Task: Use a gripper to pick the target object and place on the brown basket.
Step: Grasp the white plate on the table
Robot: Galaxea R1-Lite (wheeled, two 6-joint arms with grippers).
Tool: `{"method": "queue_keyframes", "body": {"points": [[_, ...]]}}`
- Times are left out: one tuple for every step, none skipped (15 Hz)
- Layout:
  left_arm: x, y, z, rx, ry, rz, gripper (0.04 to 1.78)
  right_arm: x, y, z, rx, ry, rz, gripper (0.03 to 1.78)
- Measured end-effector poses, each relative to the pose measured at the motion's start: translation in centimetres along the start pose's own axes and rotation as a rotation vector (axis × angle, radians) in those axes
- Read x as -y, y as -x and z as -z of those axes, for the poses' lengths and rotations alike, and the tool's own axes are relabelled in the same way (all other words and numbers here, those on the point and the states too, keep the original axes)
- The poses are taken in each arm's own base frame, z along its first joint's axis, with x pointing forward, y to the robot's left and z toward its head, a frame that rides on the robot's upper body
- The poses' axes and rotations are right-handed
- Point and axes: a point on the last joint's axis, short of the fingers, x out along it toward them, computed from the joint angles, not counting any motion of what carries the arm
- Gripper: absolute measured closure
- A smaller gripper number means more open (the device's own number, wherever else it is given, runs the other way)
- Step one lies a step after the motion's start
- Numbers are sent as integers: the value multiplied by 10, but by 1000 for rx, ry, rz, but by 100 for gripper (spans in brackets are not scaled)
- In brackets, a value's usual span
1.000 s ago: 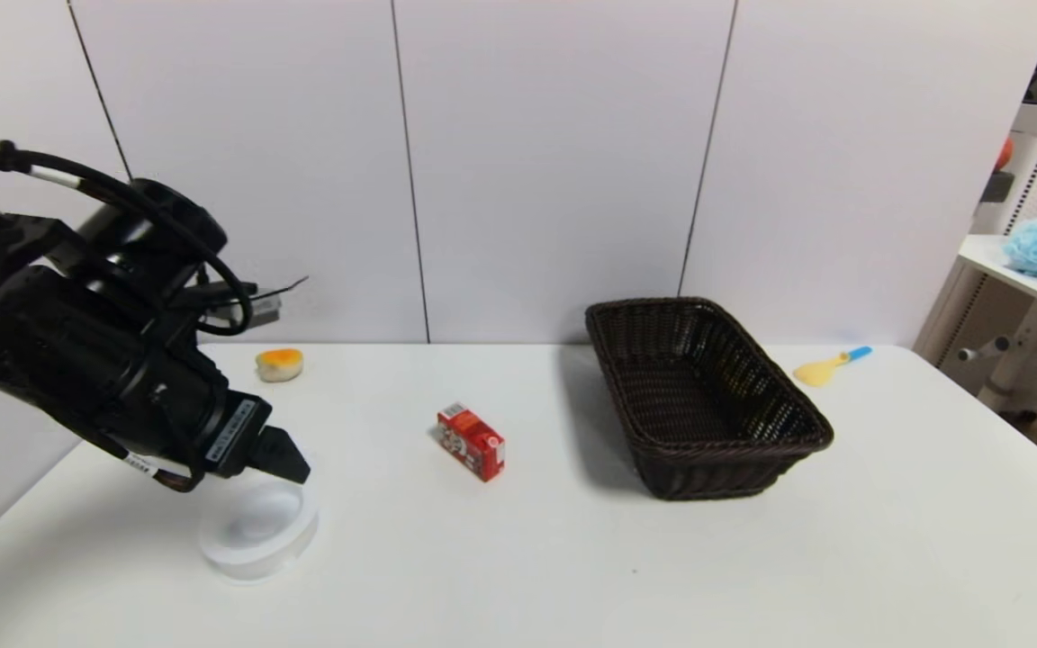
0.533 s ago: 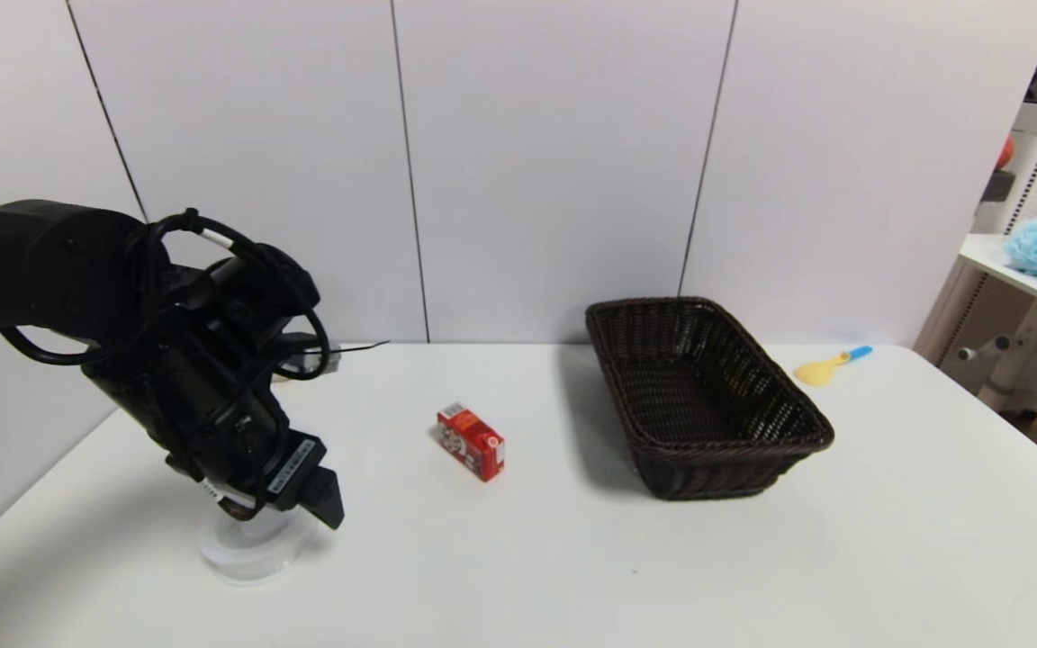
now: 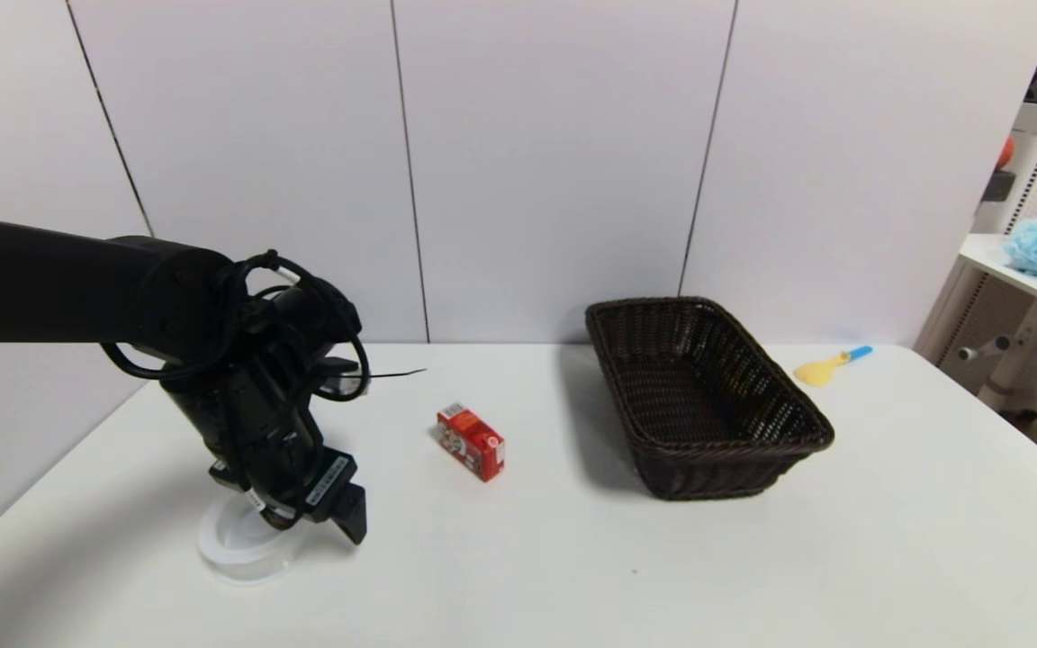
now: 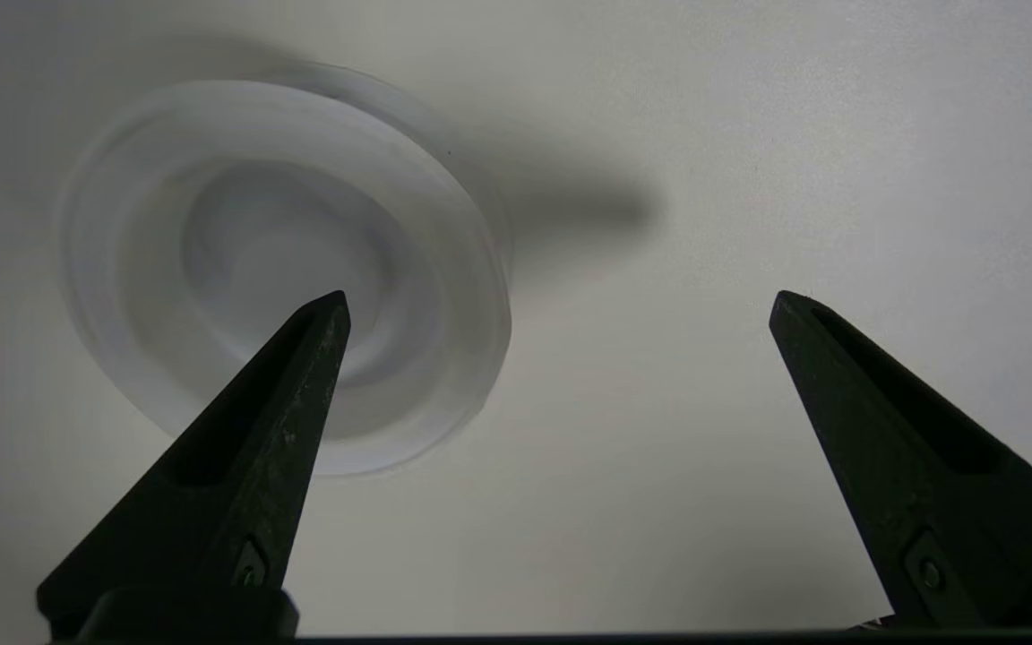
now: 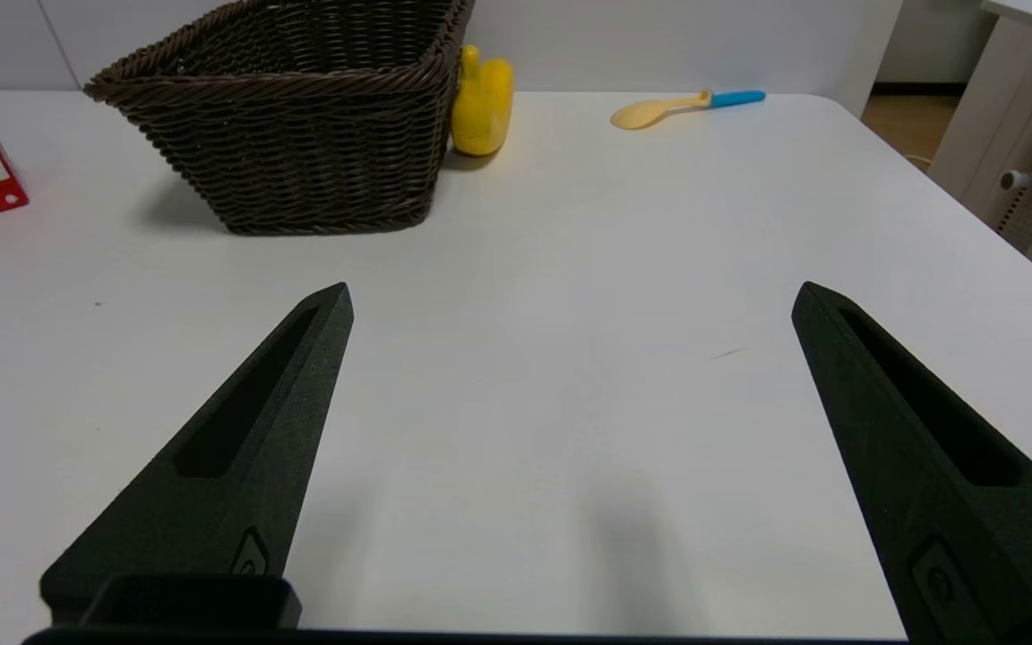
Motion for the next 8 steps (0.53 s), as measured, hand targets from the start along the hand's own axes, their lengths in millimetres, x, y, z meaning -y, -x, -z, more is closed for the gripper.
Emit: {"method": "queue_keyframes", "body": {"points": [[1, -3, -1, -9, -3, 0, 13, 0, 0, 0, 0, 0, 0, 12], [1, -7, -2, -18, -4, 0, 13, 0, 0, 0, 0, 0, 0, 12], [2, -9, -3, -26, -5, 0, 13, 0, 0, 0, 0, 0, 0, 12], [3, -12, -3, -33, -9, 1, 13, 0, 0, 0, 0, 0, -1, 12], [4, -14, -4, -39, -11, 1, 13, 0, 0, 0, 0, 0, -1, 12], [4, -16, -5, -43, -12, 2, 13, 0, 0, 0, 0, 0, 0, 12], [5, -17, -5, -43, -13, 2, 13, 0, 0, 0, 0, 0, 0, 12], [5, -18, -7, -36, -13, 2, 13, 0, 0, 0, 0, 0, 0, 12]]}}
